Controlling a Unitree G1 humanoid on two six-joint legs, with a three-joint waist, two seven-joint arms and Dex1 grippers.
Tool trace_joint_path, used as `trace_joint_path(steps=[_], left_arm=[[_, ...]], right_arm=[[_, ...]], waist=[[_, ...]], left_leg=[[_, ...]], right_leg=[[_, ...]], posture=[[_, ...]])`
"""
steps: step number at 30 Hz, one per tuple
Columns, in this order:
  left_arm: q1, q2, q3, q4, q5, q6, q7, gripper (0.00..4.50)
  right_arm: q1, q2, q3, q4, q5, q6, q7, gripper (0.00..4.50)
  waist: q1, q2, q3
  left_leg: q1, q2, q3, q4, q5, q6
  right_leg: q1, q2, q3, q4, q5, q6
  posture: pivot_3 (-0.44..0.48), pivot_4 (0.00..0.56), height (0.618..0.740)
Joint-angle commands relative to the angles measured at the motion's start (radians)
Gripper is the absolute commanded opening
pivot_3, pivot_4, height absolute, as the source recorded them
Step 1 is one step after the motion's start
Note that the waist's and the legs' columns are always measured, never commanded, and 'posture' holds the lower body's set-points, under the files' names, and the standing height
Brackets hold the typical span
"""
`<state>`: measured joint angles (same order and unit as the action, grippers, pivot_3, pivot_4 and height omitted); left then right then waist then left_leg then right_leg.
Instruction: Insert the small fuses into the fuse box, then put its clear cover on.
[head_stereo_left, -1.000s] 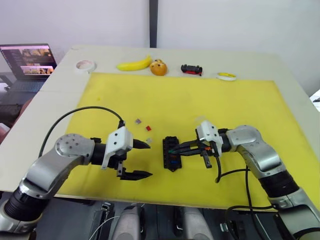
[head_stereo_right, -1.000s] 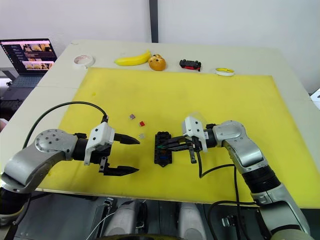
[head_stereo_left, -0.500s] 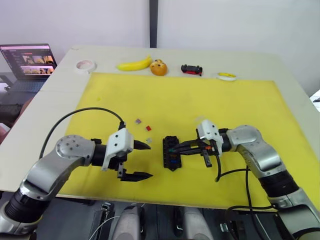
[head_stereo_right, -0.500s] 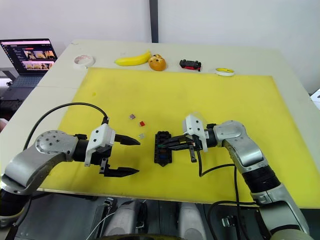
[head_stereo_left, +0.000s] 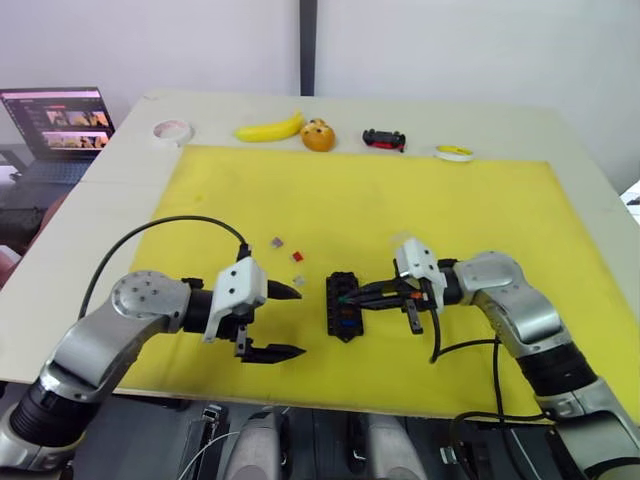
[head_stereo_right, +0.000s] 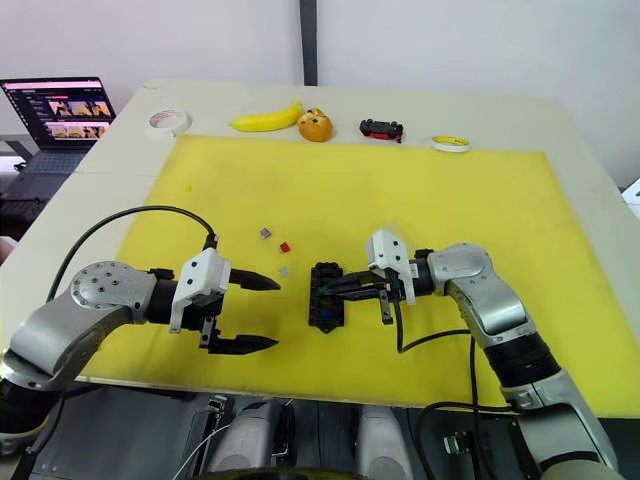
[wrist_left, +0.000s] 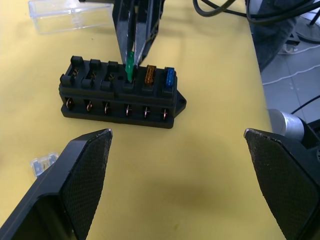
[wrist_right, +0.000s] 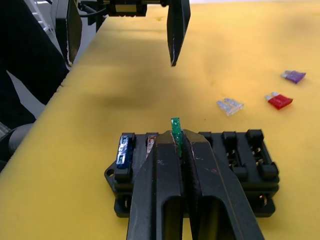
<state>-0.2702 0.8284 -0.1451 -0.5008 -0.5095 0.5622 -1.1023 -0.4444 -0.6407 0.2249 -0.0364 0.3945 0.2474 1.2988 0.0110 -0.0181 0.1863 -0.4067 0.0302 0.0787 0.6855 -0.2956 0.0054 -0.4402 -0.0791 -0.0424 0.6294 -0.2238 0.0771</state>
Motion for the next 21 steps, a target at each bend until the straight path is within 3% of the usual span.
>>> trace_joint_path(steps=[1,21], left_arm=[[-0.001,0.000,0.005,-0.029,0.003,-0.014,0.003,4.45],[-0.008,0.000,0.004,-0.038,-0.003,-0.003,0.006,4.45]], right_arm=[[0.010,0.007,-0.003,-0.026,-0.006,-0.008,0.001,0.00],[-0.001,0.021,0.000,-0.007,-0.028,-0.013,0.002,0.00]], waist=[[0.000,0.000,0.000],[0.000,0.000,0.000]], left_leg=[[0.000,0.000,0.000,0.000,0.000,0.000],[0.000,0.000,0.000,0.000,0.000,-0.001]], right_leg=[[0.000,0.000,0.000,0.000,0.000,0.000],[0.000,0.000,0.000,0.001,0.000,0.000]], posture=[[0.000,0.150,0.737],[0.000,0.150,0.737]])
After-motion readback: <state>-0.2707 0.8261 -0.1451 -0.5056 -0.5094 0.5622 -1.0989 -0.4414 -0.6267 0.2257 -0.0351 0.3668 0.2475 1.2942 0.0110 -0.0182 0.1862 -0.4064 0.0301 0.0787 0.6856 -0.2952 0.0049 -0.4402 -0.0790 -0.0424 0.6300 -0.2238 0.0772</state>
